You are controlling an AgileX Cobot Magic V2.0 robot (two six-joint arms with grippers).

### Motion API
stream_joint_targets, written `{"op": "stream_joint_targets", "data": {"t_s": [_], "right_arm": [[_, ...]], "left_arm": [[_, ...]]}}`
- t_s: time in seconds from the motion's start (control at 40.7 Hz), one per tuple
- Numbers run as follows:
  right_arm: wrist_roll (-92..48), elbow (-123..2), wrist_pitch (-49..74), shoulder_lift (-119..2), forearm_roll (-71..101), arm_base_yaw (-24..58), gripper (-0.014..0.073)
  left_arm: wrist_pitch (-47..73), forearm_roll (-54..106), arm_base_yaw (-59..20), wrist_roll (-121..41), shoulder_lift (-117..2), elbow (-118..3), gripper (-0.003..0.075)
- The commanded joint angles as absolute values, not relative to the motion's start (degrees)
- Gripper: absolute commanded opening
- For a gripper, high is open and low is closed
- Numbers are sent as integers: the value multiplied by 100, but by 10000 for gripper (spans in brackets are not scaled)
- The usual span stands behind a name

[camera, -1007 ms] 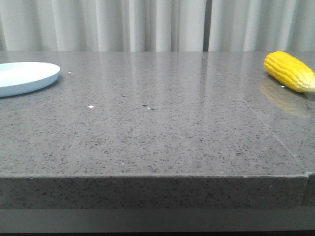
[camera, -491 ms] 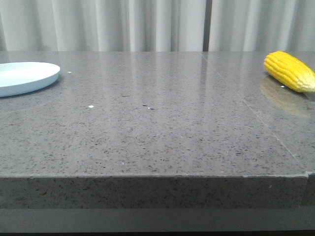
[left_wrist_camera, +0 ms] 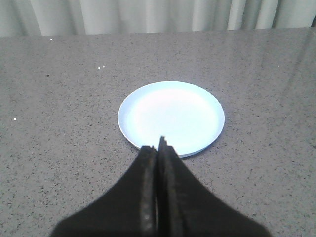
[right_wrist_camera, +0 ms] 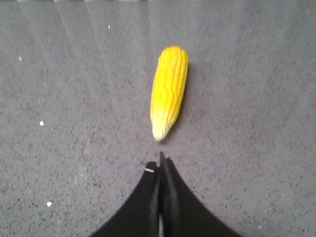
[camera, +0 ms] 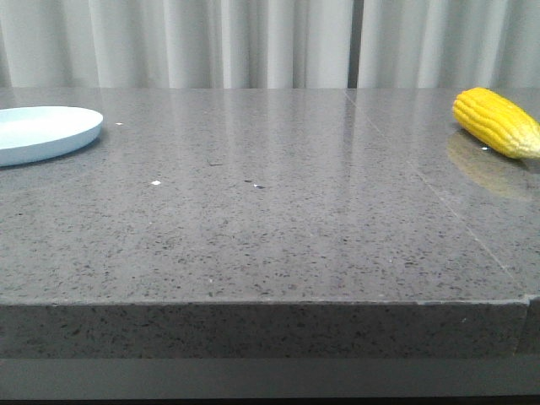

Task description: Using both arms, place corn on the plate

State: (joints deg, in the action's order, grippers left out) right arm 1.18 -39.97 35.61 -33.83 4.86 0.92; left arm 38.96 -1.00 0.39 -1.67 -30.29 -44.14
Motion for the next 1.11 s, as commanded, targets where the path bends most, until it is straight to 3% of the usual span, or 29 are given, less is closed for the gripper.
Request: {"op": "stream_joint_targets", "data": {"t_s": [0.0,0.074,0.147,0.221,0.319,0.393,0.467,0.761,1.081], "right_arm": [[100,-4139,3310,-3494,472,102,-66],[69,-4139,3327,-3541,472,102,-20],[0,-4139,3358,-3546,472,102,95],[-44,-4139,3381,-3546,472,102,283],[-56,-4139,3387,-3546,472,102,524],[-56,-4139,3387,-3546,472,102,607],[-56,-4139,3370,-3546,472,102,624],[-56,-4139,3237,-3546,472,102,622],[-56,-4139,3237,-3546,472,102,622]], "left_arm": [[3539,-41,47,-113,-3091,-4513,-20],[3579,-41,47,-113,-3091,-4493,-16],[3631,-78,47,-113,-3091,-4493,20],[3633,-141,47,-113,-3091,-4493,113],[3668,-141,47,-113,-3091,-4493,326],[3710,-141,47,-123,-3091,-4493,467],[3764,-141,47,-123,-3091,-4493,527],[4592,-370,47,-123,-3493,-4895,526],[4842,-598,47,-123,-4933,-5556,526]]}}
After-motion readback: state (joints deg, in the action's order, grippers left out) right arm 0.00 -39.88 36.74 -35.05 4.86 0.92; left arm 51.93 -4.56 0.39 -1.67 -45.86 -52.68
